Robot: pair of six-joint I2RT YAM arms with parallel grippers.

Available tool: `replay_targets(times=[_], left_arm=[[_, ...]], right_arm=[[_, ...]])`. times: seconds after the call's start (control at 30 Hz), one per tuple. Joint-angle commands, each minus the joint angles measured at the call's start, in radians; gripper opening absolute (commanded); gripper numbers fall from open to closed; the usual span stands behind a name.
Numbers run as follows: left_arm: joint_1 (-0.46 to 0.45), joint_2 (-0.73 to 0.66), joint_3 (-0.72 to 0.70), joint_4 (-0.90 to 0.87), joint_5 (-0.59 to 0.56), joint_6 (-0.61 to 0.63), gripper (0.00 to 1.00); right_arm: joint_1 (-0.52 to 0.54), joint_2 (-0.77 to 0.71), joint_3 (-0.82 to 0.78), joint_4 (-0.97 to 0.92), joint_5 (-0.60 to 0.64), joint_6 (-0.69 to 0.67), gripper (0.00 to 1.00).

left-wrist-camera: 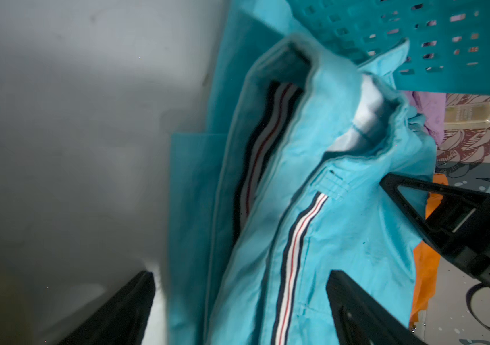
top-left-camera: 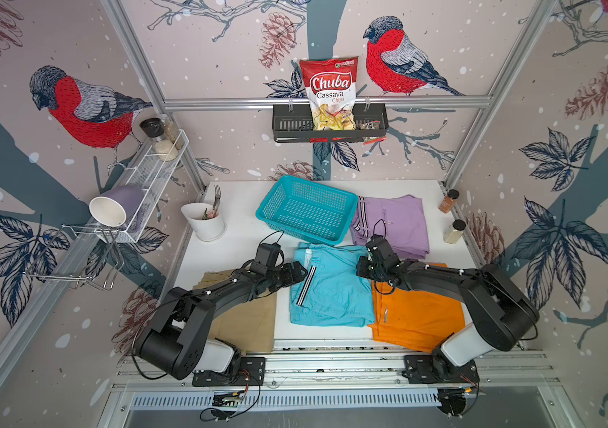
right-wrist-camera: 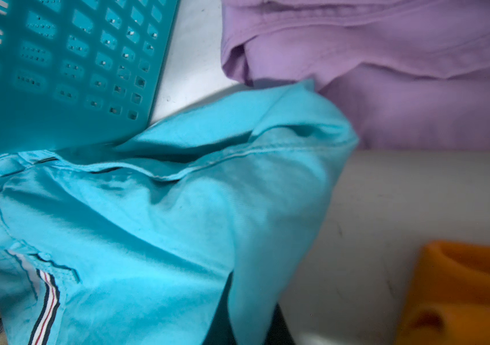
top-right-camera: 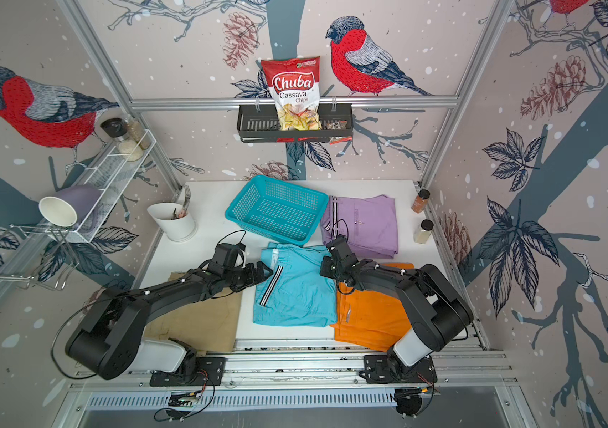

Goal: Put the folded long pants in the basket
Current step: Pick up the long pant at the center of the board.

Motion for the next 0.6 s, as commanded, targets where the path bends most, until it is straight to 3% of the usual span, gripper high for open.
replay_targets(times=[0.0,0.1,0.2,0.27,0.3,0.37,0.4,0.57], left_arm=[[-0.012,0.041,0.004,-0.023,-0.005,-0.008,0.95],[-0.019,0.076,0.007,-0.007,0.016,-0.015,0.92],[-0.019,0.106,0.007,0.014,0.049,-0.018,0.78],[-0.021,0.116,0.006,0.022,0.059,-0.017,0.61],[-0.021,0.119,0.006,0.026,0.06,-0.018,0.48],[-0.021,0.119,0.007,0.026,0.062,-0.017,0.09],[-0.021,0.117,0.009,0.02,0.059,-0.016,0.0],[-0.038,0.074,0.01,0.005,0.043,-0.006,0.0]], right_arm=[[0.009,0.004,0.01,0.001,-0.001,-0.021,0.0],[0.014,0.006,0.013,0.003,-0.001,-0.023,0.0],[0.018,0.005,0.016,0.0,0.001,-0.026,0.0],[0.018,0.003,0.018,-0.001,0.001,-0.027,0.0],[0.018,0.0,0.018,-0.001,-0.001,-0.028,0.0],[0.019,-0.005,0.016,0.001,-0.005,-0.029,0.0],[0.019,-0.008,0.015,0.001,-0.007,-0.028,0.0],[0.046,-0.047,0.005,0.003,-0.01,-0.019,0.0]])
